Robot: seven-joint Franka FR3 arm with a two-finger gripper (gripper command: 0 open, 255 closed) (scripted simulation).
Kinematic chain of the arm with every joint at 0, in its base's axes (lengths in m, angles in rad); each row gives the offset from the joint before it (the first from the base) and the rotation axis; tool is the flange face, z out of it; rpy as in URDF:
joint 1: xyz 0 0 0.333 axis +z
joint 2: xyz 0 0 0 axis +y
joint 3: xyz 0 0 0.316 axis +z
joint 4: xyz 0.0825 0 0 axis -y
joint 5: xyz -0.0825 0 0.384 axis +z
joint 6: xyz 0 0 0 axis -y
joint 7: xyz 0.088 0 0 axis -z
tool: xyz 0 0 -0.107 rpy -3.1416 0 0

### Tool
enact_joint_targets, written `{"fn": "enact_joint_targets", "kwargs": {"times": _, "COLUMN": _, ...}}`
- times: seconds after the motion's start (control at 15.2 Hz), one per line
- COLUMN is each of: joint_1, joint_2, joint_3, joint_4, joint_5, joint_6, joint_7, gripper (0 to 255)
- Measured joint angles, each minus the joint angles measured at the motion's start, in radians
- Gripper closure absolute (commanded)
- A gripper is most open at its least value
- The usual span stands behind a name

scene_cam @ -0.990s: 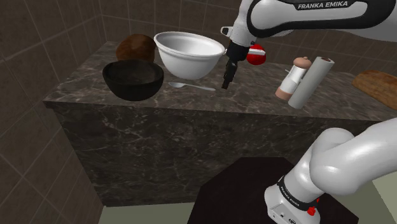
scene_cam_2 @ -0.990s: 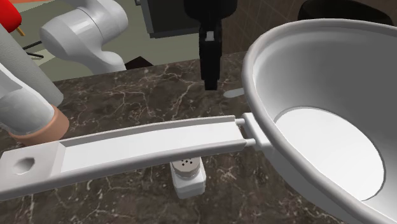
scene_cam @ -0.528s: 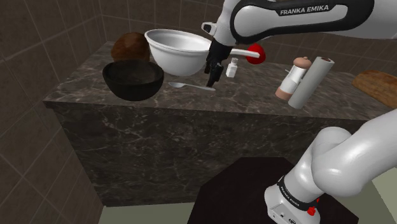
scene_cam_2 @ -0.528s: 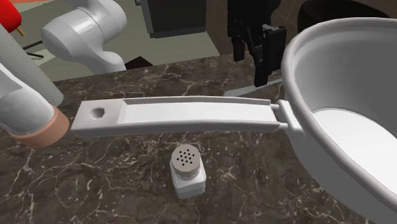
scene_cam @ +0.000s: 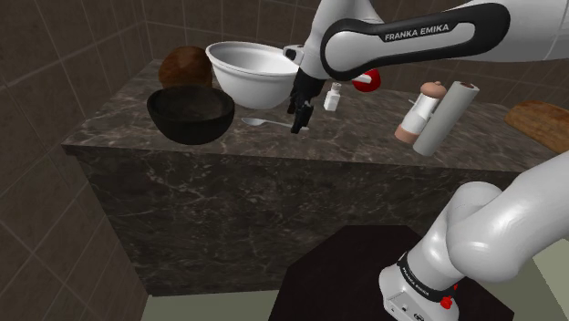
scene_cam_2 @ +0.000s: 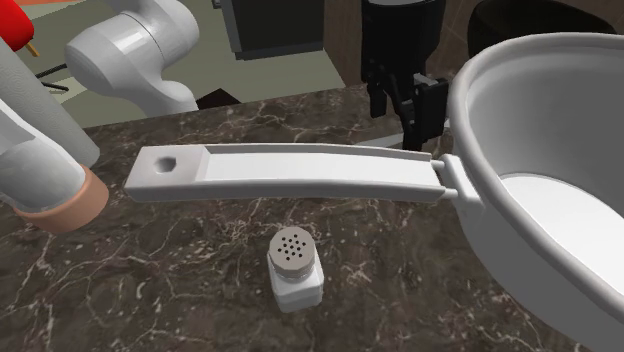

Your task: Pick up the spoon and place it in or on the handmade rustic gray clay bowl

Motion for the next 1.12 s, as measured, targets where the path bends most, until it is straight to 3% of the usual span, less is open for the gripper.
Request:
{"fn": "enact_joint_targets", "kwargs": {"times": 0.33, "joint_1": 0.000, "joint_2": 0.001, "joint_3": 0.000, "joint_4": -0.001, "joint_5": 0.000, "joint_6": 0.003, "joint_7": 0.000, "gripper": 0}}
{"fn": "enact_joint_targets", "kwargs": {"times": 0.4, "joint_1": 0.000, "joint_2": 0.001, "joint_3": 0.000, "joint_4": -0.001, "joint_5": 0.000, "joint_6": 0.003, "joint_7": 0.000, "gripper": 255}}
{"fn": "enact_joint_targets", "kwargs": {"times": 1.12, "joint_1": 0.000, "joint_2": 0.001, "joint_3": 0.001, "joint_4": 0.004, "joint_5": 0.000, "joint_6": -0.003, "joint_7": 0.001, "gripper": 255}}
